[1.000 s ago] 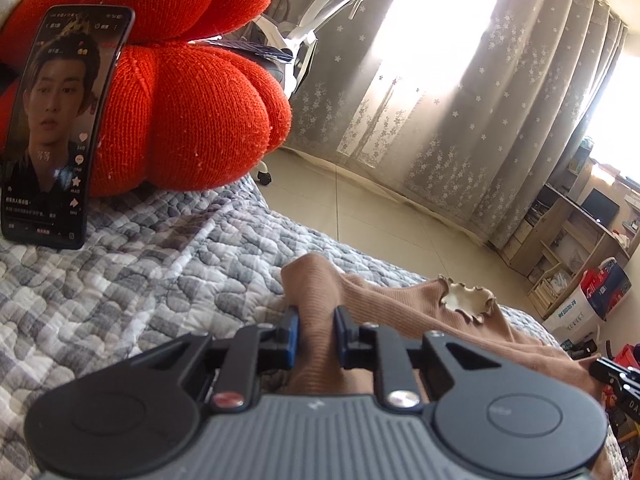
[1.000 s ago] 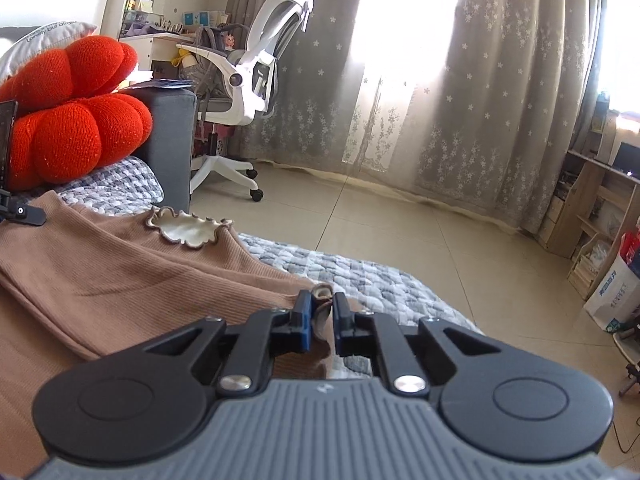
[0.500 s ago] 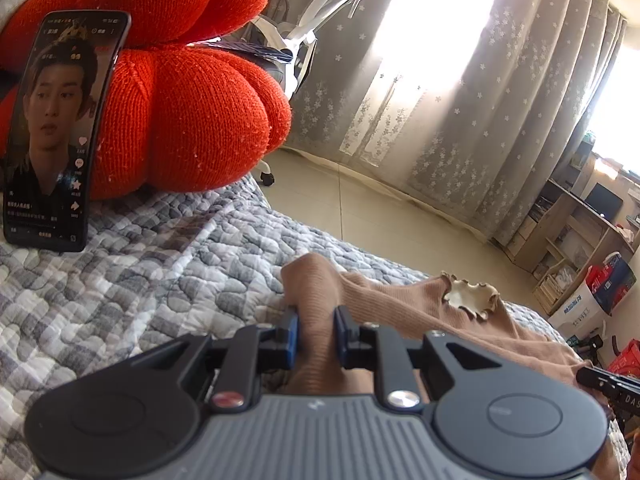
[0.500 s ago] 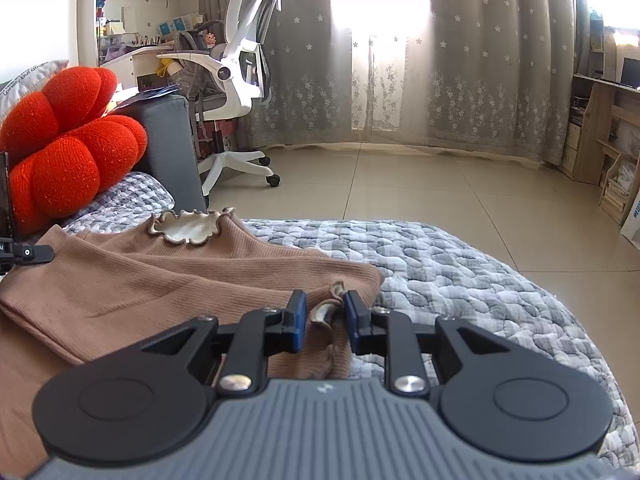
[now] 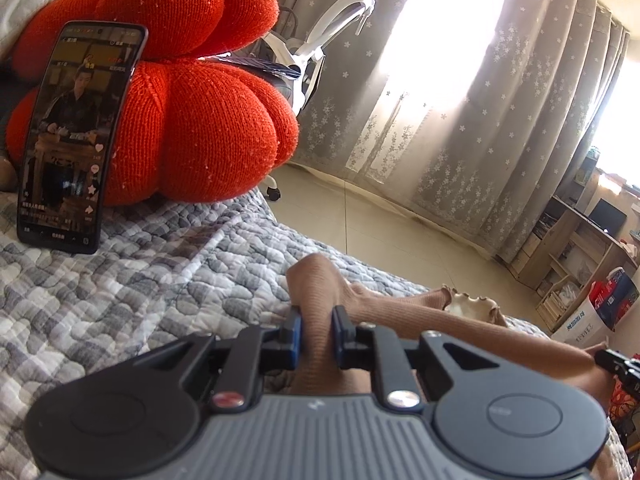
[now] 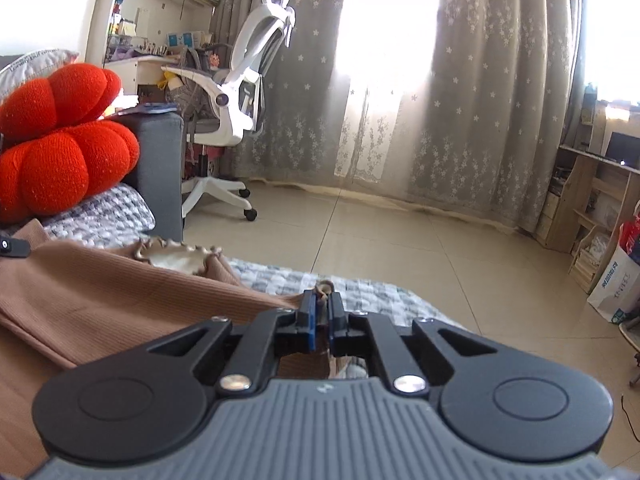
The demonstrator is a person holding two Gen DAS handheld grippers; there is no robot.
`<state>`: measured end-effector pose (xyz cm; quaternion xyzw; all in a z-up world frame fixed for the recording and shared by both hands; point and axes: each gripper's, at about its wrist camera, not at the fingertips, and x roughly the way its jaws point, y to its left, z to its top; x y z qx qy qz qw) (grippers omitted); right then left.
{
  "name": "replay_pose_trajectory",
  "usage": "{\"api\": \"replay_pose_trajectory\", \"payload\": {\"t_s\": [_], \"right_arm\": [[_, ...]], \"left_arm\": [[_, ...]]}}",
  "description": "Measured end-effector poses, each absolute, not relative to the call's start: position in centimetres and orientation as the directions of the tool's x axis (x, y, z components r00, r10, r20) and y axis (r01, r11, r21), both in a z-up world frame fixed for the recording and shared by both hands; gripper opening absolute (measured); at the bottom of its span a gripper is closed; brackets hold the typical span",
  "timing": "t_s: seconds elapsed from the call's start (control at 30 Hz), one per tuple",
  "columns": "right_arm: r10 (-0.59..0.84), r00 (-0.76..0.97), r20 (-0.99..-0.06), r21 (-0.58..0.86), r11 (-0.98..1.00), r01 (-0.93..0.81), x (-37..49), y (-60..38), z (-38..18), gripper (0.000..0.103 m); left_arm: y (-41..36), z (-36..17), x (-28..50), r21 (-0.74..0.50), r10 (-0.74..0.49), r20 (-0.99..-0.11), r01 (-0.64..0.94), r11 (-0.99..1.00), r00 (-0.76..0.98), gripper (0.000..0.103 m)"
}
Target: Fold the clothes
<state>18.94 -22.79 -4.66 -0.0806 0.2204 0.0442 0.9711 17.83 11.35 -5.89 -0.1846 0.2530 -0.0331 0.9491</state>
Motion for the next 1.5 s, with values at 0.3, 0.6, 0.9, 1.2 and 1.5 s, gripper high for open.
{"api": "replay_pose_trajectory", "payload": {"t_s": [0.3, 0.6, 0.9, 1.2, 1.5], "right_arm": [[-0.008, 0.897, -0.442, -0.175, 0.982, -0.077, 18.4, -22.6, -3.9, 0.03], [0.189, 0.86, -0.475, -0.112, 0.956, -0.271, 17.5, -17.1, -2.8, 0.044], [0.181, 0.808, -0.56, -0.068, 0.962, -0.263, 17.9, -19.0, -5.1, 0.052], [0.158, 0.818, -0.553, -0.065, 0.971, -0.231, 14.2, -20.8, -2.4, 0.054], [0.211, 0.694, -0.689, 0.028, 0.964, -0.265, 9.6, -18.3, -4.4, 0.066]], "left_arm": [[12.7, -4.2, 17.1, -0.38, -0.098, -0.438, -0.086, 0.921, 0.893, 0.038], [6.6, -3.3, 16.8, -0.179, -0.224, -0.45, 0.158, 0.971, 0.864, 0.04], [8.3, -5.3, 17.0, -0.212, -0.222, -0.509, 0.129, 0.969, 0.832, 0.036], [9.5, -3.0, 13.2, -0.37, -0.299, -0.468, 0.123, 0.921, 0.831, 0.045], [7.2, -4.9, 7.5, -0.211, -0.353, -0.596, 0.283, 0.935, 0.721, 0.059]]}}
